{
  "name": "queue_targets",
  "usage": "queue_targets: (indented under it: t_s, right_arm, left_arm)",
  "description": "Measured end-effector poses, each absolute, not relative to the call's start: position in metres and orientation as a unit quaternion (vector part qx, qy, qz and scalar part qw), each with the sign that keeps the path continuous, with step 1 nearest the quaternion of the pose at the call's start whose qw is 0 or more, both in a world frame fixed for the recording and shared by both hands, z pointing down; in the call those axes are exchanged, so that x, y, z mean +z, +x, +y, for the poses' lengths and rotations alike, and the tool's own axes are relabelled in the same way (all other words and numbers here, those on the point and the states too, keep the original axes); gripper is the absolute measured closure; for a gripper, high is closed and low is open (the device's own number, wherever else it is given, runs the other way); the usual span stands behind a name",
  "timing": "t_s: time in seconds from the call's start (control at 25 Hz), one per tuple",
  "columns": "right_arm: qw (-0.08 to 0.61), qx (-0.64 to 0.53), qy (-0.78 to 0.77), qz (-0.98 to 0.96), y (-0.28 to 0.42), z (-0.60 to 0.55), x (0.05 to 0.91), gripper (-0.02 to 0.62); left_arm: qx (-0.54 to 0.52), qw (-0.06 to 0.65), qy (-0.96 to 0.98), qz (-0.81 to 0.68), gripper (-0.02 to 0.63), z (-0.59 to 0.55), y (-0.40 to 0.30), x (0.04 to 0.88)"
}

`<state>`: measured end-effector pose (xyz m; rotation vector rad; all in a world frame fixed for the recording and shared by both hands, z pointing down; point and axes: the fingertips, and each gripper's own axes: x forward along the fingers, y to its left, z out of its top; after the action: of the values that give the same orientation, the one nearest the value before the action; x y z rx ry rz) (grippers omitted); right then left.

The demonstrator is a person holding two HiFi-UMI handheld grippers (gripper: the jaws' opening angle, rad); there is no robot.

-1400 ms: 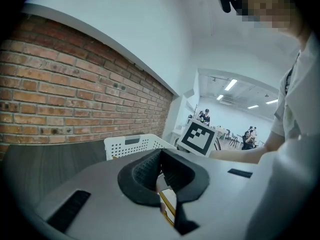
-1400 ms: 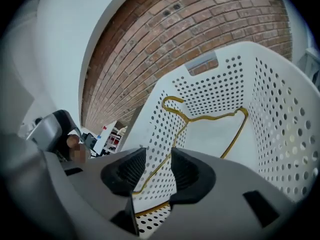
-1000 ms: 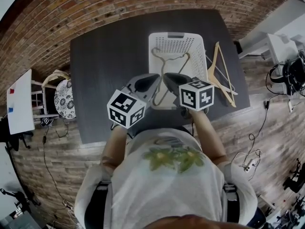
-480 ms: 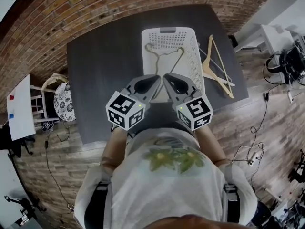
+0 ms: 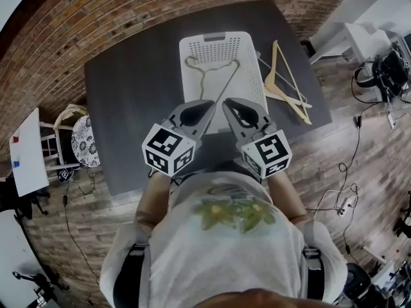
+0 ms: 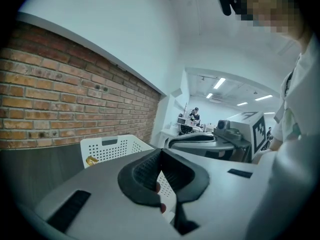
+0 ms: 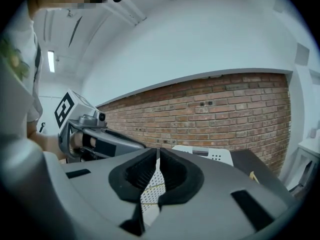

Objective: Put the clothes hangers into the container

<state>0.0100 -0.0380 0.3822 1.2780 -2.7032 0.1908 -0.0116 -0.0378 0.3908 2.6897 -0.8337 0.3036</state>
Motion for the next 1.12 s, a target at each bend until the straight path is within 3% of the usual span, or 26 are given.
queue_targets:
  t_s: [0.36, 0.52, 0.64, 0.92, 1.12]
  right_arm:
    - [0.122, 0.060, 0.461, -0.877, 0.095, -0.060, 0.396, 0.552]
    - [0.152, 0.079, 0.480, -0.860, 0.143, -0.073, 0.411, 0.472]
    - [0.170, 0.079, 0.493, -0.850, 0.176, -0.085, 0.416, 0.471]
    - [0.317, 0.080, 0.461, -0.825, 0.213, -0.091, 0.482, 0.457]
    - [0.377, 0.097, 0.438, -0.811, 0.228, -0.095, 0.534, 0.451]
  left_arm:
    - [0.113, 0.156, 0.939, -0.285, 0.577, -0.044, 0.012, 0.391]
    - [0.119, 0.162, 0.936, -0.289, 0.577, -0.049, 0.019, 0.394]
    - [0.123, 0.164, 0.934, -0.294, 0.577, -0.057, 0.024, 0.396]
    - [0.128, 0.175, 0.927, -0.305, 0.577, -0.073, 0.035, 0.402]
    - [0.136, 0.178, 0.924, -0.311, 0.577, -0.080, 0.043, 0.407]
